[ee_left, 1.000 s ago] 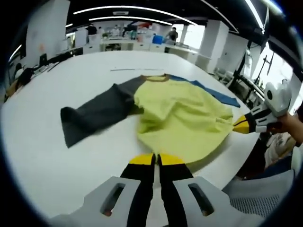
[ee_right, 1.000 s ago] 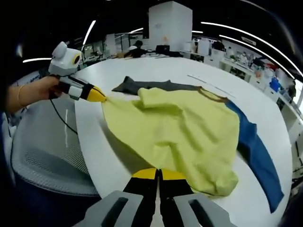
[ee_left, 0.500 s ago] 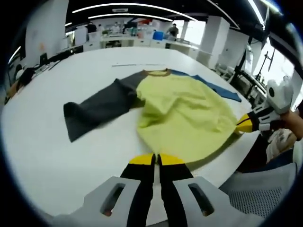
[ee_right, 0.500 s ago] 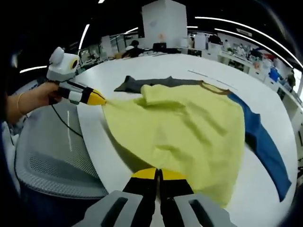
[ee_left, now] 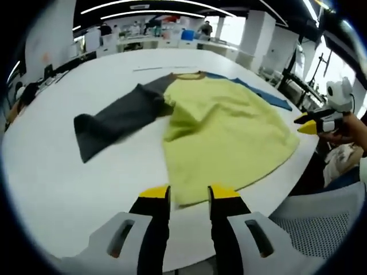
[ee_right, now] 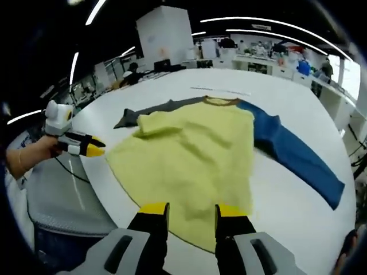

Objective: Fold the garment on the visible template until the final outline fits inside the template.

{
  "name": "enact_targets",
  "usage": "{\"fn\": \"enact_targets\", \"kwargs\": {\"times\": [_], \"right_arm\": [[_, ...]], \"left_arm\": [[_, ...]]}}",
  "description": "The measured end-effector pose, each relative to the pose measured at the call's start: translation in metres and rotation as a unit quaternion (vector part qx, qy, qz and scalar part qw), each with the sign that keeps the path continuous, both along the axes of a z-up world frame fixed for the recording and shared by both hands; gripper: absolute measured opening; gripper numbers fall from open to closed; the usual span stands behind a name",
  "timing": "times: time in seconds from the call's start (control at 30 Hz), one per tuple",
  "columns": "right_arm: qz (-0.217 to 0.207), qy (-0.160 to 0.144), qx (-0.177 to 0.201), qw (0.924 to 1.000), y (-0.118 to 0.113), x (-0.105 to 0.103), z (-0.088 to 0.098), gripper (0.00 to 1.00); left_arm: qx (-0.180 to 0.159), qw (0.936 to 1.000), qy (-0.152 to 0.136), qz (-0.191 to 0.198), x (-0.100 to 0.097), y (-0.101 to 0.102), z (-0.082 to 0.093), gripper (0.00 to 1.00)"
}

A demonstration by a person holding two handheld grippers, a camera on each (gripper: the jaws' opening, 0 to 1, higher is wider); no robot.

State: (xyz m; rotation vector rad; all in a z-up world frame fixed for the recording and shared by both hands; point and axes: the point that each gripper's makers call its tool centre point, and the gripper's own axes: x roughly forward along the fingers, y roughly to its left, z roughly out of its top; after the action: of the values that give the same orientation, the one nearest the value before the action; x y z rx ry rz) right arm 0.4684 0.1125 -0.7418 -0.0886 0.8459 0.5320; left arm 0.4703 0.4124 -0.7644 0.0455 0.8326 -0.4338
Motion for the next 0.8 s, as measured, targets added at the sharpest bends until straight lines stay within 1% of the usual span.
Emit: {"fn": "enact_targets", "kwargs": {"times": [0.13,0.23,0.33,0.47,0.57,0.7,0.8], "right_arm": [[-0.028,0.009,-0.02,0.9994,-0.02,-0.001,-0.01,0.34],[-0.046,0.018,-0.018,0.9986,-0.026,-0.004,-0.016,0.34],[-0.063,0.028,-0.026,0.9973,-0.033,-0.008,-0.023,0.33],[-0.082,0.038,-0.031,0.9954,-0.042,-0.011,-0.031,0.3],[-0.093,0.047,-0.035,0.994,-0.044,-0.014,-0.037,0.26],[-0.102,0.06,-0.045,0.9919,-0.048,-0.019,-0.046,0.23],[-0.104,0.063,-0.044,0.9916,-0.045,-0.023,-0.047,0.2]], "left_arm": [[0.01,0.9999,0.007,-0.005,0.003,0.003,-0.01,0.28],[0.015,0.9999,0.006,-0.005,0.005,0.005,-0.014,0.28],[0.017,0.9997,0.014,0.0,0.006,0.007,-0.018,0.27],[0.024,0.9996,0.014,-0.005,0.003,0.004,-0.019,0.25],[0.035,0.9991,0.017,-0.016,0.002,0.002,-0.021,0.24],[0.025,0.9995,0.016,-0.012,0.003,-0.001,-0.019,0.21],[0.028,0.9994,0.019,-0.012,0.003,-0.001,-0.021,0.2]]}}
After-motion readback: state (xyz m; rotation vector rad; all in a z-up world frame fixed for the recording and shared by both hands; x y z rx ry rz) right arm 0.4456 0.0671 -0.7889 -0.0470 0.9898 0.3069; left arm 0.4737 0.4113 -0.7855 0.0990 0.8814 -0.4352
